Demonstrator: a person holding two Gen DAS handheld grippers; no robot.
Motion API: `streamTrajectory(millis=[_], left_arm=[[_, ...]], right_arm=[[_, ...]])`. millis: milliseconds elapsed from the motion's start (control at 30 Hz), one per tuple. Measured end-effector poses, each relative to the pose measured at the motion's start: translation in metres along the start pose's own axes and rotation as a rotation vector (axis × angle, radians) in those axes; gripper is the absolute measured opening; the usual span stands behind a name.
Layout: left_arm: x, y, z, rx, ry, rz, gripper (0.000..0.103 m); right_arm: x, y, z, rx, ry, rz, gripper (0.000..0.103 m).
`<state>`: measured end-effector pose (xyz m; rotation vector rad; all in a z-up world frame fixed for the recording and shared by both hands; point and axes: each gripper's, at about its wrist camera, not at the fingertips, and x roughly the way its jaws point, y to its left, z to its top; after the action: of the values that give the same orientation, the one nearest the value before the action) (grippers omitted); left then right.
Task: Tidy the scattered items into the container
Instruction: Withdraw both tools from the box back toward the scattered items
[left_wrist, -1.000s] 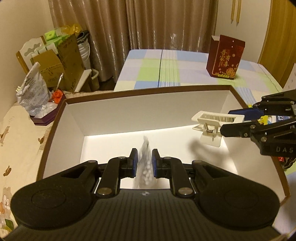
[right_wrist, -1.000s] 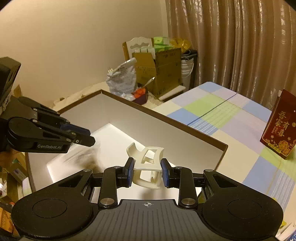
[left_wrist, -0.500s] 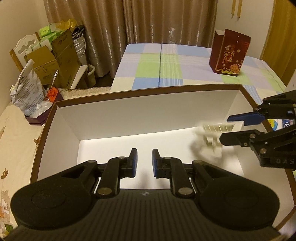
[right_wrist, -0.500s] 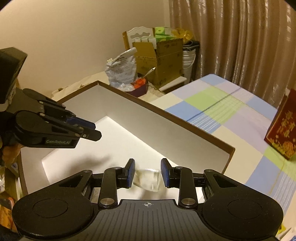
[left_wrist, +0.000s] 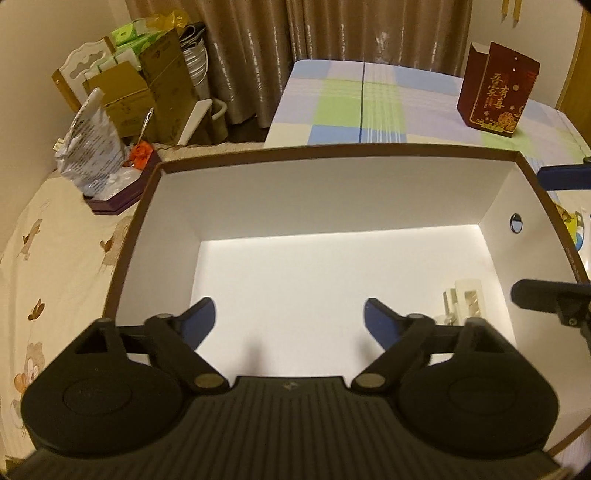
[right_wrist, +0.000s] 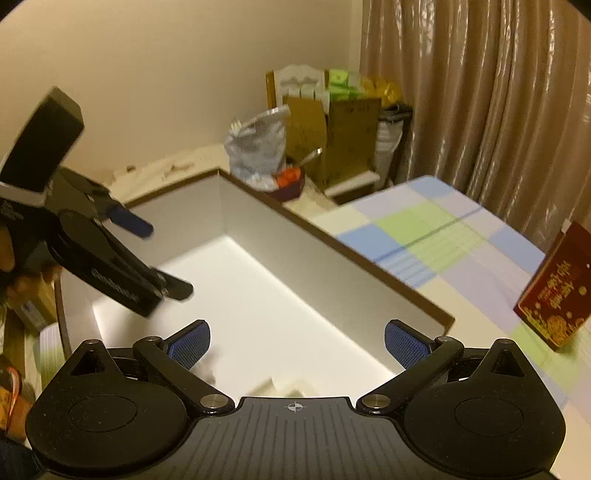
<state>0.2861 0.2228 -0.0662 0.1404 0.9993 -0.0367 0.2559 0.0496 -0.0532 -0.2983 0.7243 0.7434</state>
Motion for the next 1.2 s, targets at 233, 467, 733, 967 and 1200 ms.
streamTrajectory(millis=[233, 467, 733, 967, 1200], left_arm=[[-0.017, -0.001, -0.008, -0.007, 0.012, 0.018, 0.099], [-0.035, -0.003, -0.012, -0.016, -0.017, 0.028, 0.1], [-0.058, -0.006, -0.021, -0.029, -0.056, 0.037, 0.1], [-0.076, -0.008, -0.034, -0.048, -0.068, 0.067, 0.101], [-0.094, -0.016, -0.048, -0.074, -0.079, 0.104, 0.101]], right_arm=[[-0.014, 0.002, -0.004, 0.017, 0.018, -0.007, 0.103], [-0.024, 0.007, -0.004, 0.021, 0.024, -0.037, 0.103], [-0.036, 0.011, -0.006, 0.034, 0.007, -0.052, 0.103], [-0.049, 0.019, -0.012, 0.026, -0.023, -0.03, 0.103], [-0.069, 0.022, -0.024, 0.016, -0.049, -0.011, 0.103]])
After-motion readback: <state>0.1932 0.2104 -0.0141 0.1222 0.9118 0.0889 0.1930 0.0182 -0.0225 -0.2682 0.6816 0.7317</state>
